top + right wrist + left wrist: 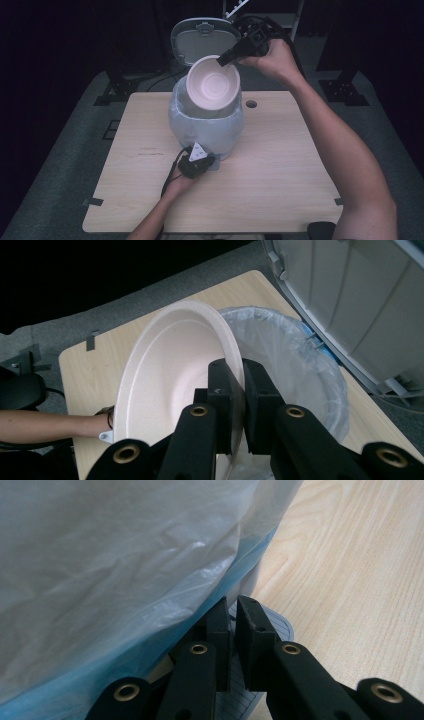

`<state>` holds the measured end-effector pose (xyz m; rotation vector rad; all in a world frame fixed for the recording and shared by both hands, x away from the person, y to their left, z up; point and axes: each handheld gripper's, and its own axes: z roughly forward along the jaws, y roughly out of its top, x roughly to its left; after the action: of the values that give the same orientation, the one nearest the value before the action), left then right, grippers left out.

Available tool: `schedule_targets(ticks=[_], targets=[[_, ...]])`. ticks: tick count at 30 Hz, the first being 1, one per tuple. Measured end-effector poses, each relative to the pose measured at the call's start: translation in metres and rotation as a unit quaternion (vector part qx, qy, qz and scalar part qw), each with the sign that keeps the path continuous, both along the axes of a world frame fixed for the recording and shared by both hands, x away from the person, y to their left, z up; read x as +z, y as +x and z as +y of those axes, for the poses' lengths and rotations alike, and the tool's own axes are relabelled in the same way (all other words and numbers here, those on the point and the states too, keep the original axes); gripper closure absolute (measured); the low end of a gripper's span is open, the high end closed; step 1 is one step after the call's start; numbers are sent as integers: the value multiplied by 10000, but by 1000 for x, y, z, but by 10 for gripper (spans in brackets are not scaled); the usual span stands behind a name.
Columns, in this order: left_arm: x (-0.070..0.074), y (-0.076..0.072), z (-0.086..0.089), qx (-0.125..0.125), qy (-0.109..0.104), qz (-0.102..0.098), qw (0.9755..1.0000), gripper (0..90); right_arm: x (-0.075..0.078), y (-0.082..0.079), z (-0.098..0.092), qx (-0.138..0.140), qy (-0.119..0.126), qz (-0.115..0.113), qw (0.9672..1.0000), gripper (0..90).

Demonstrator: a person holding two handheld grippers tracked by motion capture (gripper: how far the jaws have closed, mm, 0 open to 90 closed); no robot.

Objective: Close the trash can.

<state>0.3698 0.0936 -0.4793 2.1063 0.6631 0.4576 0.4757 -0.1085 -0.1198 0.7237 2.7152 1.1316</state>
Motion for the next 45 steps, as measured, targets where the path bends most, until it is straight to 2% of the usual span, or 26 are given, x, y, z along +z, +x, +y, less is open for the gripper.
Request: schedule_targets(ticks=[10,14,15,22,34,45], targets=[[0,0,0,2,-11,-3,10000,849,-6,10,14,-11,-61,-22,10000,830],[0,0,0,1,-9,-2,10000,848,-11,14,22,-57,-147,-145,9998,813],[0,0,0,0,-5,2,10000,848,-12,15,23,-90,-138,-145,9998,774],[0,0,0,3,-6,-1,10000,848,-14,11,26,42,-152,-191,9997,753],[0,0,0,4,-12,-3,10000,848,-18,-1,16,132,-135,-100,9998,703],[0,0,0,1,-5,2,10000,848,-19,-15,-4,84,-95,-102,9999,667]])
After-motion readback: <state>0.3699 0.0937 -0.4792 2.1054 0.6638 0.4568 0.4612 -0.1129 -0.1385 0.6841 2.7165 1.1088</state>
